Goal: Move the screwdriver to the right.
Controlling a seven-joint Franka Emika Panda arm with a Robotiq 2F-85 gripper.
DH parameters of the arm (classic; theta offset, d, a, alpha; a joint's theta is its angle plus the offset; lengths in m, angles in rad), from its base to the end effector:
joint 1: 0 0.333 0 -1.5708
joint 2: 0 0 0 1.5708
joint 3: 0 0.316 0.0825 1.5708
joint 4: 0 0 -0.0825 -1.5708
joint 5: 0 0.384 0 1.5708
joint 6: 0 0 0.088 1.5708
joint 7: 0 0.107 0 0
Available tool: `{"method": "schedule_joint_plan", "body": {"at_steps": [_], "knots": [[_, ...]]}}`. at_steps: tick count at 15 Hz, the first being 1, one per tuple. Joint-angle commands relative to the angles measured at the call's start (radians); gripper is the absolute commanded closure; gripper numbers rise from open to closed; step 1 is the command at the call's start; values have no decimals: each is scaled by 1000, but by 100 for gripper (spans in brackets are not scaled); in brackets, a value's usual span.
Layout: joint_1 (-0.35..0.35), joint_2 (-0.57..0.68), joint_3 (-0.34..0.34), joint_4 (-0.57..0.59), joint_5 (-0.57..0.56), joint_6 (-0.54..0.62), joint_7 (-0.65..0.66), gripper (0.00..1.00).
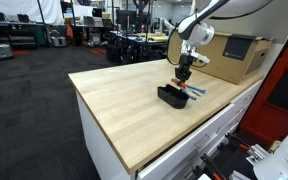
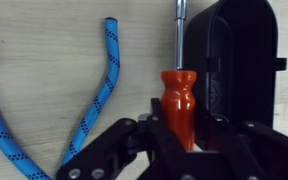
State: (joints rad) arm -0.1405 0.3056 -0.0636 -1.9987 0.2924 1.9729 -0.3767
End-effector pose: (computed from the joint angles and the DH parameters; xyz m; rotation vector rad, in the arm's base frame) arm 0.5566 -0.0956 0.2859 -2.8082 -0.0174 0.3526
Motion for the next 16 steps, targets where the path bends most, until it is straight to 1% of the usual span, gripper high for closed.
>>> {"method": "schedule_joint_plan", "body": {"at_steps": [1, 4, 6, 7, 8, 9, 10, 12, 14, 16], "knots": [[26, 11, -1, -14, -105, 50, 98, 92], [42, 31, 3, -11, -175, 70, 166, 92], [46, 54, 6, -5, -192, 75, 186, 92], [47, 64, 7, -2, -196, 75, 194, 48], [47, 72, 8, -1, -199, 77, 201, 40], [48, 76, 9, -3, -202, 82, 208, 35], [48, 76, 9, -5, -203, 85, 211, 27], [47, 64, 10, -11, -202, 78, 213, 13], [55, 15, 11, -31, -216, 65, 214, 1], [71, -43, 5, -56, -257, 69, 240, 0]]}}
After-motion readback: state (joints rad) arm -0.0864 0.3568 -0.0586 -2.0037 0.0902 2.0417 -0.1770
